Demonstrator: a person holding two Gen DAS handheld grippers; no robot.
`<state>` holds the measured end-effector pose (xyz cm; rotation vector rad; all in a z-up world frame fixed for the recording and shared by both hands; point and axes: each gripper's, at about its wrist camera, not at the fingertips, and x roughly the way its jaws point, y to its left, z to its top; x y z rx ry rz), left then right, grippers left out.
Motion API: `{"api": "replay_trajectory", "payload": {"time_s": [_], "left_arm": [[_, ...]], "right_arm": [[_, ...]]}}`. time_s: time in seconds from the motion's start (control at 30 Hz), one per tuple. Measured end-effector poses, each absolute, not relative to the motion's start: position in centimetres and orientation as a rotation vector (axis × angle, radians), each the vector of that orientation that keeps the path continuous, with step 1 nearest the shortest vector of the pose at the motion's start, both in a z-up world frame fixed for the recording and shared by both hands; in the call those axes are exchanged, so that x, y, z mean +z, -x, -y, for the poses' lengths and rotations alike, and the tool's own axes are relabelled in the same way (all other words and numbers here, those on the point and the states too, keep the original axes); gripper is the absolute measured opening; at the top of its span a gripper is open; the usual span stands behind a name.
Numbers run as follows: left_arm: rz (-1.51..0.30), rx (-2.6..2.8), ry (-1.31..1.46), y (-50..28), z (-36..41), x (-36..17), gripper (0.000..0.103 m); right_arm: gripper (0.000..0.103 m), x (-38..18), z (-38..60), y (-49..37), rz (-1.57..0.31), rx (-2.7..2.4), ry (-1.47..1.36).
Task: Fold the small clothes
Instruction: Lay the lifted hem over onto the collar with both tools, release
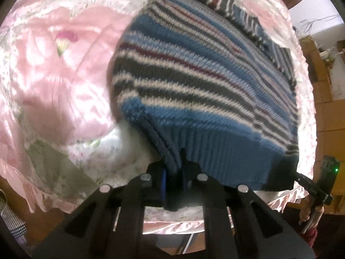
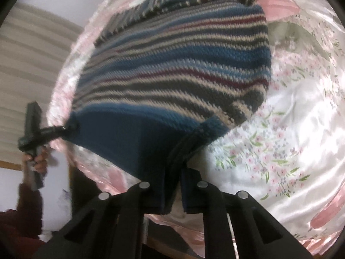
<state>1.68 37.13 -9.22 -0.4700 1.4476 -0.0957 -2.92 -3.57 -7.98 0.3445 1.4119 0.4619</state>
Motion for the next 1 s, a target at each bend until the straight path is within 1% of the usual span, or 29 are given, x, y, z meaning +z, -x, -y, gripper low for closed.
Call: {"api": "replay_trajectory", "payload": {"time_s": [0.1, 0.2, 0.47, 0.73, 0.9, 1.0], "left_arm": [[-1.411, -0.120, 0.504, -2.6, -37.3, -8.0, 0.009], [-1.379, -0.133, 0.508, -3.9, -37.1, -7.1, 0.009], [-1.334, -0.131, 0.527, -8.2, -37.6, -7.2, 0.009], [-1.319, -0.100, 0.571, -13.1, -38.5, -9.2, 0.009], [-1.359, -0.092, 0.549, -15.6, -37.9, -11.2, 0.010], [-1.377, -0.104, 0.529, -16.2, -37.9, -11.7, 0.013]], "right_arm": [[0.011, -6.9, 4.4, 1.6, -1.371, 0.485, -0.431], [0.010, -6.4, 5.0, 0.3, -1.347, 0.476, -0.454], [0.010, -5.8, 6.8, -4.7, -1.304, 0.454, -0.522], [0.010, -8.3, 8.8, -10.7, -1.334, 0.397, -0.622], [0.010, -11.3, 9.1, -13.5, -1.398, 0.346, -0.642], [0.011, -12.3, 9.0, -14.0, -1.422, 0.339, -0.659]]}}
